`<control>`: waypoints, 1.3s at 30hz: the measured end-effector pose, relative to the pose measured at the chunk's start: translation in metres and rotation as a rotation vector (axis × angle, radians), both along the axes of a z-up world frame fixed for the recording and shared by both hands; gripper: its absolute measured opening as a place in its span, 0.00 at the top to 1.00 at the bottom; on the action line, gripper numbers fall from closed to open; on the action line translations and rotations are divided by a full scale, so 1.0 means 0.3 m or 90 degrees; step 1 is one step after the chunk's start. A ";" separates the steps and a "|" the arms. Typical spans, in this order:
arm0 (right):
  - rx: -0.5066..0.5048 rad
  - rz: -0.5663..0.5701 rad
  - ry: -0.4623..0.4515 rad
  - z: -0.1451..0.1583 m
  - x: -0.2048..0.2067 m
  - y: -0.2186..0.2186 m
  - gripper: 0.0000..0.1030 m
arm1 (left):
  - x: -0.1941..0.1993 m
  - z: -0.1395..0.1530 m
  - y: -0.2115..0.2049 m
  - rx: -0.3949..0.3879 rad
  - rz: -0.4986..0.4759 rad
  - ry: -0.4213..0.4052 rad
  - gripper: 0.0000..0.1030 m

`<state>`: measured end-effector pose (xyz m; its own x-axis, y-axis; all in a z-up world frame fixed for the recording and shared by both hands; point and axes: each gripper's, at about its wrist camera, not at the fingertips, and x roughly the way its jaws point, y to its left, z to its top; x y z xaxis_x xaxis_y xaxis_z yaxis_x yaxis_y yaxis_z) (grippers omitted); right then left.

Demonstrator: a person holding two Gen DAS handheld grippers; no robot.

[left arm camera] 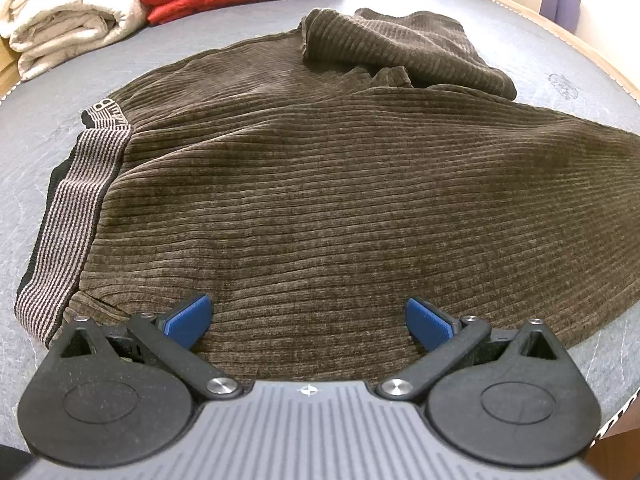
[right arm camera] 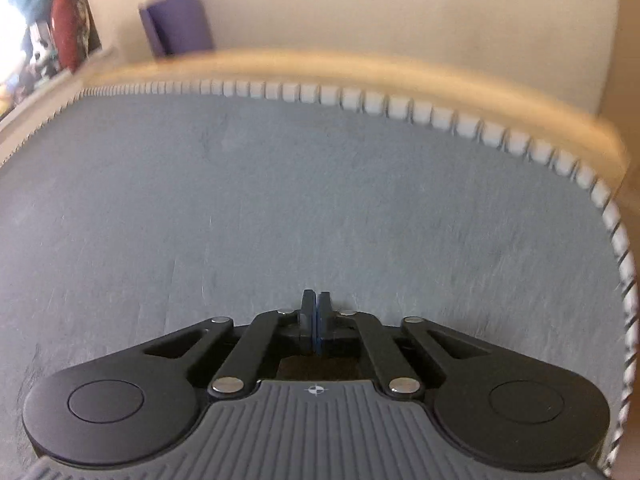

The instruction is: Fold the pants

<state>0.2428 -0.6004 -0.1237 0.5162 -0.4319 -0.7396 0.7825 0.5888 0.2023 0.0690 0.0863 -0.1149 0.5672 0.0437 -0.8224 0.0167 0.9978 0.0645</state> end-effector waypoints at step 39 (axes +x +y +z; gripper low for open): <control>-0.130 0.774 -0.138 0.356 -0.526 1.383 0.77 | 0.089 0.256 0.547 -0.088 0.082 -0.104 0.85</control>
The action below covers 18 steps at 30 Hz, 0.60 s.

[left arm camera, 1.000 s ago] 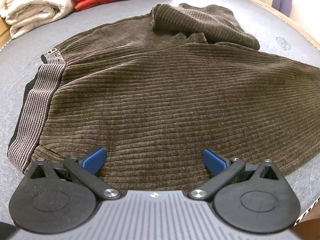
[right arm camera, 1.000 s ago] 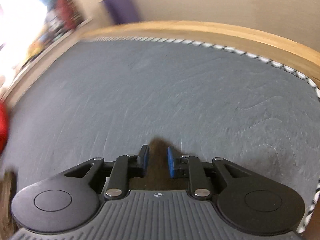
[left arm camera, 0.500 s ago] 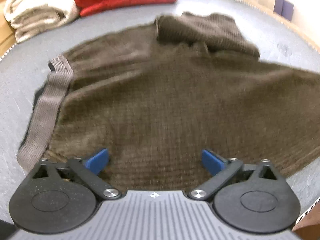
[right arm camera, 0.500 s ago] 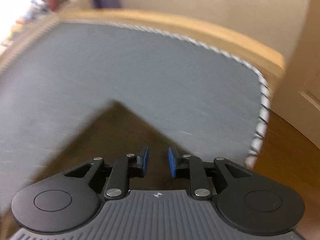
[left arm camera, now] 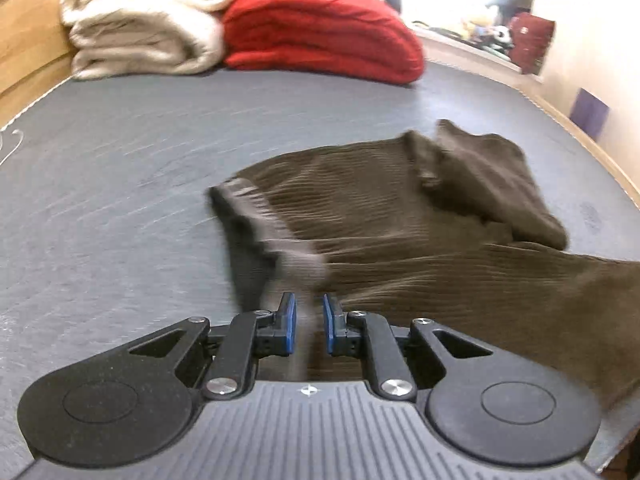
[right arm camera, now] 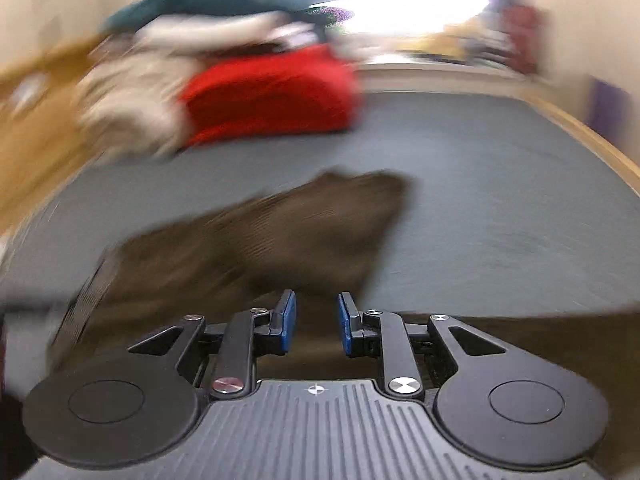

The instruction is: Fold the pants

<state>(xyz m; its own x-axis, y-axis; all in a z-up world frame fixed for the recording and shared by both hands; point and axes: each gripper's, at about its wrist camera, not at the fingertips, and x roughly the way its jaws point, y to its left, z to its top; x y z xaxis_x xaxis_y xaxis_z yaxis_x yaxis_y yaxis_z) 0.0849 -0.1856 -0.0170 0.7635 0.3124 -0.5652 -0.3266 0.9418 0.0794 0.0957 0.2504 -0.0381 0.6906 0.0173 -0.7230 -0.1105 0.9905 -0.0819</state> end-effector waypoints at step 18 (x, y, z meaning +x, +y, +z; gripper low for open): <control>-0.301 0.426 0.083 -0.371 -0.184 0.585 0.61 | 0.109 -0.203 0.226 -0.232 0.088 0.159 0.22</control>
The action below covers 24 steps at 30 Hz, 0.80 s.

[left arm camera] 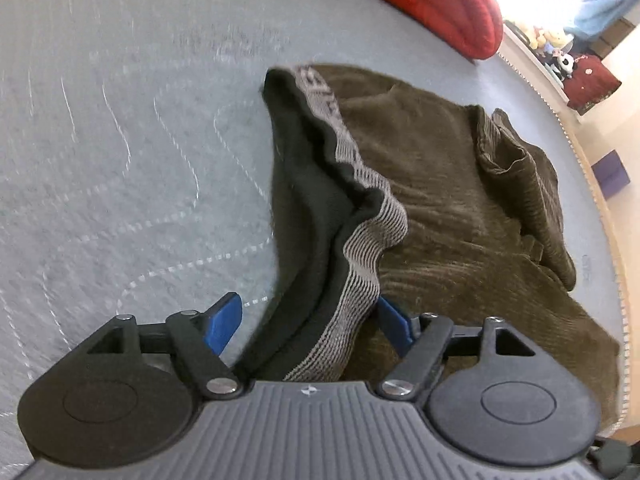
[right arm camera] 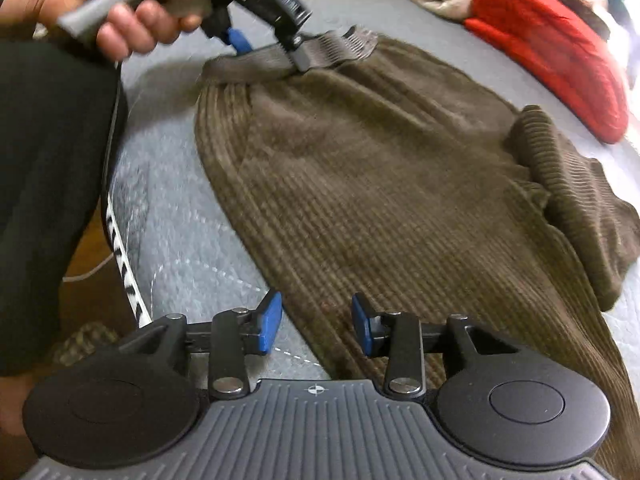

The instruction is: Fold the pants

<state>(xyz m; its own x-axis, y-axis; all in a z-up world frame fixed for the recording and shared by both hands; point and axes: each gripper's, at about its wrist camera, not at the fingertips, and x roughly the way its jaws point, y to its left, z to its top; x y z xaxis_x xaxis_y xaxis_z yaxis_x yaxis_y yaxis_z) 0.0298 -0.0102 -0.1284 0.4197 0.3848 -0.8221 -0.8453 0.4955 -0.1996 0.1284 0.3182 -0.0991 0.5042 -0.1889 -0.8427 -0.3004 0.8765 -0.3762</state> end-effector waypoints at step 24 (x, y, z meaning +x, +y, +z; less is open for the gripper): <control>-0.012 0.084 -0.049 0.018 -0.034 0.003 0.89 | -0.048 0.080 -0.140 0.112 -0.102 -0.030 0.77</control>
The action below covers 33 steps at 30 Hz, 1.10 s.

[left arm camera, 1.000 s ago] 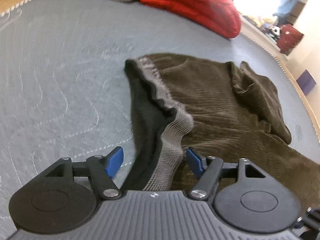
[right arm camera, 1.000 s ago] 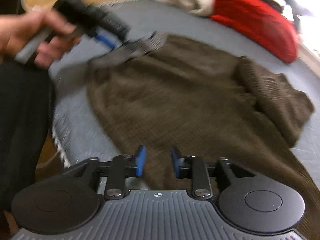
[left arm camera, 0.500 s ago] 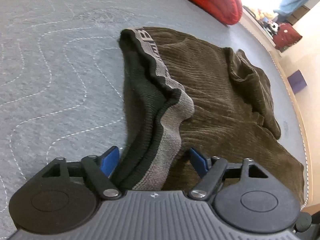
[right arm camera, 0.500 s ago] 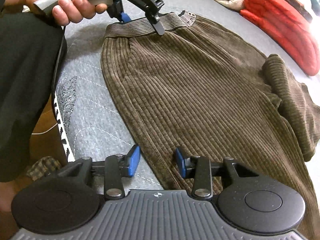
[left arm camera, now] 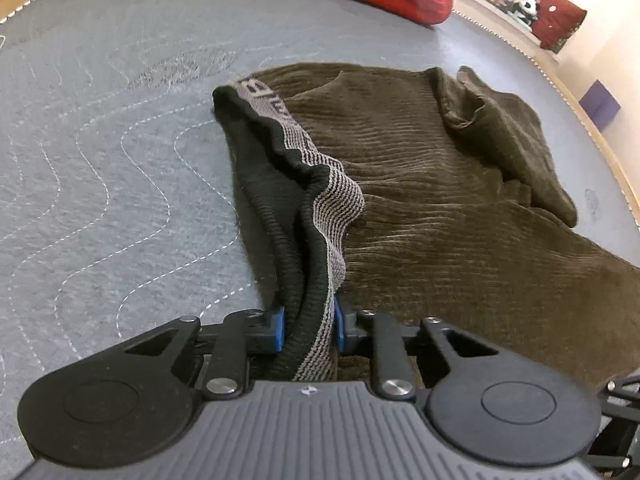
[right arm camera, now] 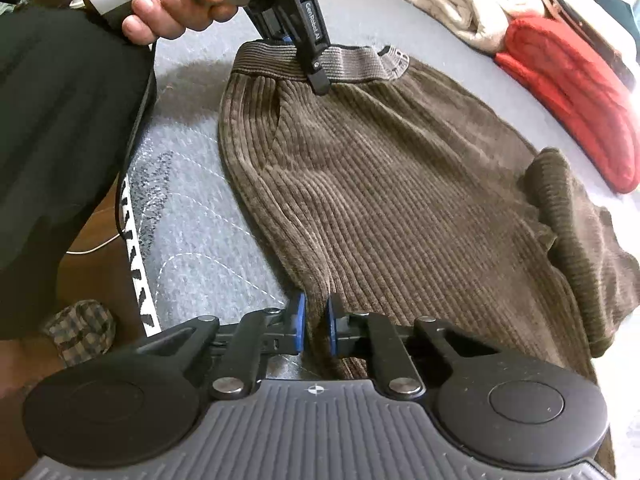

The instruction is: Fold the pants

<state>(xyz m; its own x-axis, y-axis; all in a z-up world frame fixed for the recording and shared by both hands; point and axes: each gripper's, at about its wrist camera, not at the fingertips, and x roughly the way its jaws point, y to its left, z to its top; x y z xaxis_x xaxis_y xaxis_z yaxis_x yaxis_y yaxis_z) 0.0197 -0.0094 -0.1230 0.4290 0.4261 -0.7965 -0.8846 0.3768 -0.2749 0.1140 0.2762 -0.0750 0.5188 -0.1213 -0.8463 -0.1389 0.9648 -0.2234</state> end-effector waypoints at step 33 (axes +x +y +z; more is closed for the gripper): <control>0.131 -0.291 0.133 0.052 0.078 -0.480 0.77 | -0.030 0.026 -0.330 0.089 -0.238 -0.014 0.60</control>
<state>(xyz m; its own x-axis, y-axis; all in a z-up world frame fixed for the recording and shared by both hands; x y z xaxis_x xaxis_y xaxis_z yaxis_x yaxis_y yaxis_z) 0.0429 -0.1534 -0.1075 0.4487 0.3899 -0.8042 -0.6462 0.7631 0.0094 0.1048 0.1773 -0.0673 0.4793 -0.1900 -0.8568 0.2317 0.9690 -0.0852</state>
